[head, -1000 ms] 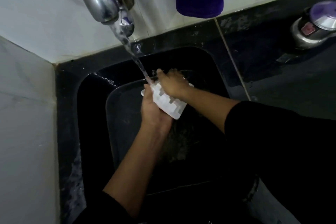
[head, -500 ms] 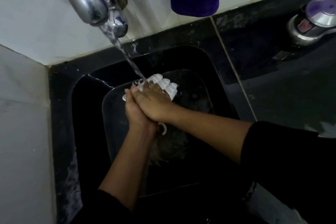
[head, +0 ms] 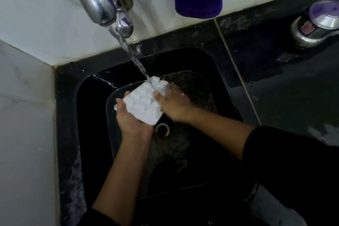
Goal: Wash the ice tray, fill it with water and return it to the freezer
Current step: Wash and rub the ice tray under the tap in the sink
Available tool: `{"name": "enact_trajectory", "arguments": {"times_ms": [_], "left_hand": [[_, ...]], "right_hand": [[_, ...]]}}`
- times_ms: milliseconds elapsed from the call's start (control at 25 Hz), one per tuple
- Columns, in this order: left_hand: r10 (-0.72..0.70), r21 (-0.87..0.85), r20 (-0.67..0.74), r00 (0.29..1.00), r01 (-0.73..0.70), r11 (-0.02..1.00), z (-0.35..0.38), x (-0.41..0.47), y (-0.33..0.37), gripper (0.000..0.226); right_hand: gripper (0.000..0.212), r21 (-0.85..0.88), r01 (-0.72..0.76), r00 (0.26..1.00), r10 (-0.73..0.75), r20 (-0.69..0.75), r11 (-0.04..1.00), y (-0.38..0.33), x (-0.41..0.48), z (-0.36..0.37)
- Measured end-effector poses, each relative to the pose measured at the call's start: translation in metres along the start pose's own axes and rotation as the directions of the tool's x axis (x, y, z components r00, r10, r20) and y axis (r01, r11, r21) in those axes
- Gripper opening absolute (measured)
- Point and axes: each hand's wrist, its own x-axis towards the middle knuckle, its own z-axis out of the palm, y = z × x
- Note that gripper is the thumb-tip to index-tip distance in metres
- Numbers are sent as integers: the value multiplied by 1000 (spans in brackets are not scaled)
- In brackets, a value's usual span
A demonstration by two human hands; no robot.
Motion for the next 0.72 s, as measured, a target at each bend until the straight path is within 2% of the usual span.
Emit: {"name": "enact_trajectory", "arguments": {"times_ms": [120,160,280,440,600,720], "left_hand": [[-4,-34,-30,1000,3,999,-3,12,1,47],[-27,-22,-9,1000,27,999,-3,11,-2,50],[-78,31,58,995,76,997,-3,5,-9,57],[-14,-4,-10,1000,14,1000,0,11,-7,47],[-82,16,45,996,82,997,-4,5,-10,63],[-18,9,-2,1000,18,1000,0,5,-2,47]], "right_hand": [[78,-40,247,966,-243,84,968,-17,-63,12],[76,-63,248,967,-243,80,967,-13,-62,7],[78,-97,69,996,-63,64,993,-2,-46,-11],[77,-154,219,973,-205,102,963,-7,-69,3],[79,-164,103,994,-96,49,981,-6,-58,-12],[76,-218,213,974,-189,126,952,-14,-70,-3]]}}
